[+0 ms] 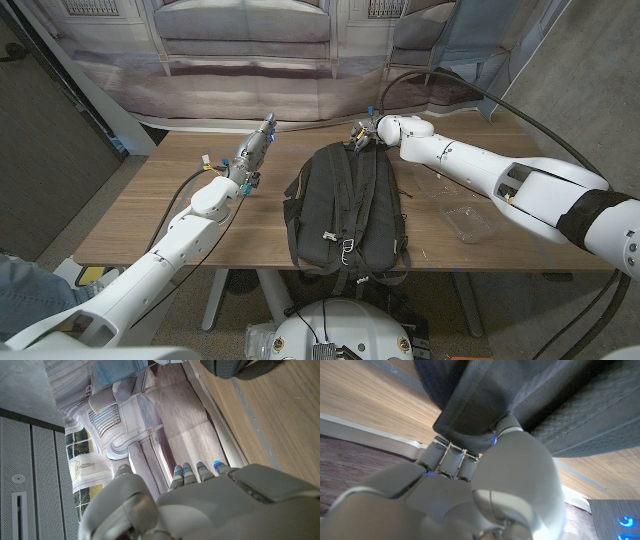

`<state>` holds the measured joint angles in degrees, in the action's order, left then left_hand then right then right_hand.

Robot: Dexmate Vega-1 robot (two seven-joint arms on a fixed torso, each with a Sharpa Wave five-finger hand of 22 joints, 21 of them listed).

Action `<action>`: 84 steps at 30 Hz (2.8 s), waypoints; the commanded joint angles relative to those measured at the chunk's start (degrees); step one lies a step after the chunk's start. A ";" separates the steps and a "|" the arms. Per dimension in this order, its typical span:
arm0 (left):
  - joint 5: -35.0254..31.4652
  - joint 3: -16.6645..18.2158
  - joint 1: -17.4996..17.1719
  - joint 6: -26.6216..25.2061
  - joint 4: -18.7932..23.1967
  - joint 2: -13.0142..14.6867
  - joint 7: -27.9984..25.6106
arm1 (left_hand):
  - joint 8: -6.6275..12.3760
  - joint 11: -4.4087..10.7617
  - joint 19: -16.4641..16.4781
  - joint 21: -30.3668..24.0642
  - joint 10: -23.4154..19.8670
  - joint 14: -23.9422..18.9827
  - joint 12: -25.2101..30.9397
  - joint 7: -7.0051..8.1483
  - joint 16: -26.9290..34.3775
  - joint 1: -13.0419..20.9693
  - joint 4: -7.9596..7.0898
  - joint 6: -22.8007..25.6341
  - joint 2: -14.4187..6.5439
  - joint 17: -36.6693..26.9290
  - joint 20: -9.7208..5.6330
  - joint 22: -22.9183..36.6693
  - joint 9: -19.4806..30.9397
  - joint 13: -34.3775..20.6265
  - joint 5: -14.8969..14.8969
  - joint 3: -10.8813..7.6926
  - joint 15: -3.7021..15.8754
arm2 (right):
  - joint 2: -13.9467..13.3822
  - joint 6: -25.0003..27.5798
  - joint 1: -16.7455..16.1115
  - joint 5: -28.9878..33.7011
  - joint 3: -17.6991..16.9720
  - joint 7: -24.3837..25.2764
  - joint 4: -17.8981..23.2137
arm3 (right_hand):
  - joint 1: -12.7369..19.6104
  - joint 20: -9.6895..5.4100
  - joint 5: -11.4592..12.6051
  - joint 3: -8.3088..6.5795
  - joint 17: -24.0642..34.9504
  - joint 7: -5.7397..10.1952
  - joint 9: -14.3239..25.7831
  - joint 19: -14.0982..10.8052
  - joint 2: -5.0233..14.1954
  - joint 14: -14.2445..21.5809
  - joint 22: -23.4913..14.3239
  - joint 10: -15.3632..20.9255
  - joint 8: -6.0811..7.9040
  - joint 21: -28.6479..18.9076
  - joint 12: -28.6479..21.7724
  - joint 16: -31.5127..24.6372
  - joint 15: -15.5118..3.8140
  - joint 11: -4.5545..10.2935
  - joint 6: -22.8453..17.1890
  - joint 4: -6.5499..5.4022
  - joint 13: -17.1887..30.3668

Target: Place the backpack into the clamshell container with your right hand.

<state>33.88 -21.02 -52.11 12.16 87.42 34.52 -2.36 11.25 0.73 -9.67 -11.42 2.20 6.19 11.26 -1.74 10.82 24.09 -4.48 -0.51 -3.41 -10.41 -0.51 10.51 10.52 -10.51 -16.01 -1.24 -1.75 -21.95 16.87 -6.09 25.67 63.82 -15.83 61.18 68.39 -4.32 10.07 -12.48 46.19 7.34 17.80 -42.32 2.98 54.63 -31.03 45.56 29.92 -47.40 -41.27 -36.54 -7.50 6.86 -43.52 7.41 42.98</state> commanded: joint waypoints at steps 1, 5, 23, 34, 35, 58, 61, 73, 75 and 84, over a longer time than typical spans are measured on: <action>0.13 -0.04 0.21 0.03 -0.19 0.03 0.41 | 0.00 0.15 -1.35 -0.32 0.22 0.01 0.26 -0.08 0.03 -0.05 -0.07 0.15 -0.45 -0.14 0.41 0.25 0.14 -0.17 0.06 0.17 -0.13 | -1.70 0.18 -2.69 -0.19 -2.39 4.14 3.60 | 2.18 -7.43 0.29 0.06 0.72 1.74 3.87 -0.51 2.81 1.14 -0.29 4.95 0.58 -1.20 -0.71 -0.31 -5.92 3.57 -8.38 0.09 5.95; 0.21 0.02 0.13 -0.15 -0.06 0.19 0.43 | 0.03 0.16 -1.34 -0.33 0.24 0.01 0.25 -0.14 0.03 -0.05 -0.07 0.22 -0.46 -0.14 0.40 0.25 0.14 -0.17 0.06 0.19 -0.09 | -2.22 0.26 -3.48 0.00 -3.02 5.49 4.68 | 2.09 -7.49 0.33 0.09 1.05 1.28 3.96 -0.73 2.73 1.80 -0.31 5.28 0.82 -2.21 -0.94 -0.30 -5.91 3.05 -9.14 0.25 7.30; 0.08 -0.07 0.69 -0.56 0.20 0.54 0.84 | 0.03 0.16 -1.31 -0.38 0.04 0.01 0.32 -0.21 0.02 0.01 -0.07 0.27 -0.56 -0.14 0.37 0.25 0.14 -0.18 0.07 0.33 -0.05 | -5.95 -0.83 -7.89 0.19 -6.56 9.88 12.35 | 3.43 -7.51 0.27 -0.64 0.91 -2.11 3.59 -3.54 2.04 5.38 0.59 8.16 0.82 -6.67 -0.13 0.68 -5.85 -0.23 -10.92 1.43 9.24; -0.05 -0.31 0.96 -0.41 -0.17 0.22 0.89 | 0.04 -0.02 -1.32 -0.40 0.20 0.02 0.25 -0.19 0.01 0.05 -0.07 0.29 -0.61 -0.14 0.34 0.24 0.15 -0.18 0.07 0.41 -0.04 | -7.72 1.73 -10.59 1.19 -8.66 10.79 18.09 | 4.16 -7.60 0.09 -1.36 1.45 -2.73 5.04 -3.28 2.25 6.02 1.45 6.86 0.93 -7.33 0.20 1.19 -5.81 -0.71 -9.75 1.50 11.46; 0.16 -0.32 1.06 -0.27 -0.37 0.16 1.29 | 0.04 -0.01 -1.32 -0.40 0.19 0.02 0.26 -0.18 0.01 0.05 -0.07 0.29 -0.62 -0.14 0.34 0.24 0.15 -0.18 0.08 0.42 -0.04 | -7.82 1.91 -10.73 1.33 -8.78 10.84 18.46 | 4.20 -7.62 0.08 -1.41 1.49 -2.82 5.17 -3.23 2.29 6.01 1.49 6.74 0.95 -7.41 0.24 1.25 -5.82 -0.69 -9.68 1.49 11.63; -0.22 -0.82 2.87 -0.10 -1.59 -0.27 2.28 | 0.00 0.08 -1.27 -0.45 0.11 0.02 0.29 -0.22 0.01 0.16 -0.06 0.22 -0.74 -0.13 0.27 0.24 0.15 -0.18 0.08 0.55 -0.05 | -10.16 2.41 -14.93 2.64 -12.75 15.19 25.78 | 4.35 -7.61 0.05 -1.91 2.76 -2.94 6.55 -2.26 2.66 6.76 2.35 6.80 0.90 -9.43 1.26 2.00 -5.80 -0.89 -9.11 1.22 13.66; -0.28 -0.97 3.24 -0.11 -1.86 -0.34 2.57 | 0.01 0.10 -1.26 -0.45 0.17 -0.02 0.26 -0.25 0.02 0.17 -0.06 0.22 -0.76 -0.13 0.27 0.24 0.15 -0.18 0.08 0.57 -0.04 | -10.64 2.90 -15.56 3.10 -13.15 15.40 27.31 | 4.29 -7.57 0.07 -1.90 2.82 -2.89 6.54 -2.20 2.59 6.84 2.46 6.91 0.85 -9.70 1.49 2.13 -5.80 -0.85 -9.19 1.19 13.65; -0.29 -1.07 3.80 0.34 -2.43 -0.59 3.09 | 0.02 0.05 -1.26 -0.46 0.14 0.00 0.27 -0.25 0.01 0.22 -0.05 0.26 -0.82 -0.13 0.25 0.24 0.15 -0.18 0.09 0.62 -0.05 | -12.08 4.48 -17.67 5.26 -14.60 16.06 32.66 | 4.32 -7.56 0.15 -2.09 3.08 -2.92 6.94 -1.95 2.67 6.84 2.94 7.22 0.85 -10.25 1.87 2.57 -5.81 -1.08 -9.14 1.15 14.17; -0.32 -1.06 3.76 0.27 -2.36 -0.53 3.03 | 0.03 0.09 -1.28 -0.46 0.16 0.00 0.26 -0.22 0.01 0.23 -0.05 0.28 -0.83 -0.13 0.25 0.24 0.15 -0.18 0.09 0.63 -0.04 | -12.19 4.80 -18.01 5.70 -14.83 16.34 33.36 | 4.32 -7.57 0.14 -2.10 3.21 -2.92 6.97 -1.92 2.59 6.89 3.07 7.29 0.83 -10.50 2.16 2.66 -5.81 -1.28 -9.22 1.16 14.10; -0.31 -0.96 3.67 0.36 -2.10 -0.24 3.25 | 0.03 0.12 -1.28 -0.46 0.14 -0.02 0.27 -0.30 0.01 0.27 -0.04 0.29 -0.87 -0.13 0.24 0.24 0.15 -0.18 0.09 0.70 0.00 | -13.03 5.67 -19.70 6.96 -16.37 17.40 36.89 | 4.31 -7.55 0.17 -2.28 3.55 -2.95 7.18 -1.69 2.69 7.05 3.60 7.36 0.69 -11.07 2.62 3.01 -5.82 -0.96 -9.17 1.11 14.69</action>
<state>33.56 -22.01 -48.54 12.39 85.24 34.06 0.52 11.25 0.73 -9.67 -11.70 2.20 6.19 11.26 -1.74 10.83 24.16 -4.48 -0.51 -3.95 -10.42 -0.51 10.51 10.52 -10.51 -16.01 -0.77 -1.75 -33.93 21.43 -23.86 31.03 49.08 0.41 93.92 69.04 -4.91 10.01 -13.70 49.52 4.20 17.80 -44.35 2.33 60.32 -27.40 51.50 30.38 -58.13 -38.91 -33.65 -9.30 5.03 -51.93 9.22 51.10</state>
